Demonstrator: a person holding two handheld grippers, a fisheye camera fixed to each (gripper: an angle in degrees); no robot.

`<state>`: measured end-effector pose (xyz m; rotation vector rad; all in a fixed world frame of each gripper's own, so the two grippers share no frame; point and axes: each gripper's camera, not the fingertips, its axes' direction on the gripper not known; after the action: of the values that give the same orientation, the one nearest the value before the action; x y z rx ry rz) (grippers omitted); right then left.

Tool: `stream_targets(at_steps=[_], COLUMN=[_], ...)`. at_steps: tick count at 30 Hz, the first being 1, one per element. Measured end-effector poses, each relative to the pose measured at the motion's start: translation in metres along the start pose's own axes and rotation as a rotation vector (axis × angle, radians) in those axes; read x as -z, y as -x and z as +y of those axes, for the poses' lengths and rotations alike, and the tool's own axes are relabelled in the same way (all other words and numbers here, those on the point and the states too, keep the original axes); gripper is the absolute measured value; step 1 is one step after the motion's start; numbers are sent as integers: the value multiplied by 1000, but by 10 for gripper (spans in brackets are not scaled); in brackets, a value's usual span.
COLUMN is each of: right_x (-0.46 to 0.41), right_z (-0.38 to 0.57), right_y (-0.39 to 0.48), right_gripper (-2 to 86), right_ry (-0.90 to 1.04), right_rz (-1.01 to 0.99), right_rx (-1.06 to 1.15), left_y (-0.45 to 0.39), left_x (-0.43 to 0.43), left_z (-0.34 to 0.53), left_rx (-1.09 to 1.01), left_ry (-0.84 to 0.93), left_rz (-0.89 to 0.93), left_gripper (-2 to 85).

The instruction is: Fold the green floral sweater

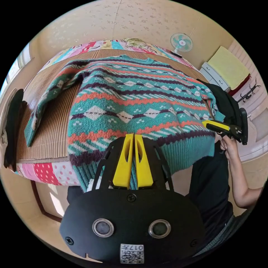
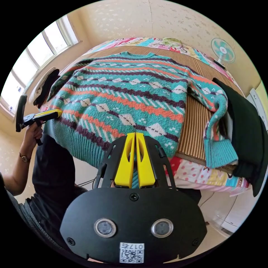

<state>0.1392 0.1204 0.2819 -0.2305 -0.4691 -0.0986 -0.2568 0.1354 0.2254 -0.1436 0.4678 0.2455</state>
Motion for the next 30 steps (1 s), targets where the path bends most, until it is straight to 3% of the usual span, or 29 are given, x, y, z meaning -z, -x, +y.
stream_targets(at_steps=[4,6,8,11,14,19,20,22,24,28,30], right_x=[0,18,53,66,48,-2,0,3,5,11,19], right_z=[25,21,16,-9,-47,-78,-68,-56,-44,-35,-31], right_y=[-19,-30,-41,-56,-71,-105,-121,-148,-178,-213,-217], right_gripper=[4,3,3,3,4,3,3,3,4,4,4], right_ry=[97,61,-121,-217,-191,-142,-214,-263,-305,-315,-324], right_rz=[44,31,5,-51,-109,-195,-254,-389,-531,-637,-615], right_rx=[20,19,22,35,70,34,15,-8,-53,-85,-71], left_y=[35,90,145,229,292,362,370,361,312,180,84], left_x=[24,65,95,119,119,92,94,123,177,202,162], left_z=[45,69,86,111,123,103,99,86,27,-77,-138], left_rx=[106,253,406,715,864,1002,1023,986,695,285,75], left_ry=[-13,-231,-407,-565,-685,-713,-771,-913,-975,-960,-858], left_rz=[98,218,297,209,200,416,466,450,315,176,125], left_gripper=[1,25,72,135,147,134,109,56,49,48,51])
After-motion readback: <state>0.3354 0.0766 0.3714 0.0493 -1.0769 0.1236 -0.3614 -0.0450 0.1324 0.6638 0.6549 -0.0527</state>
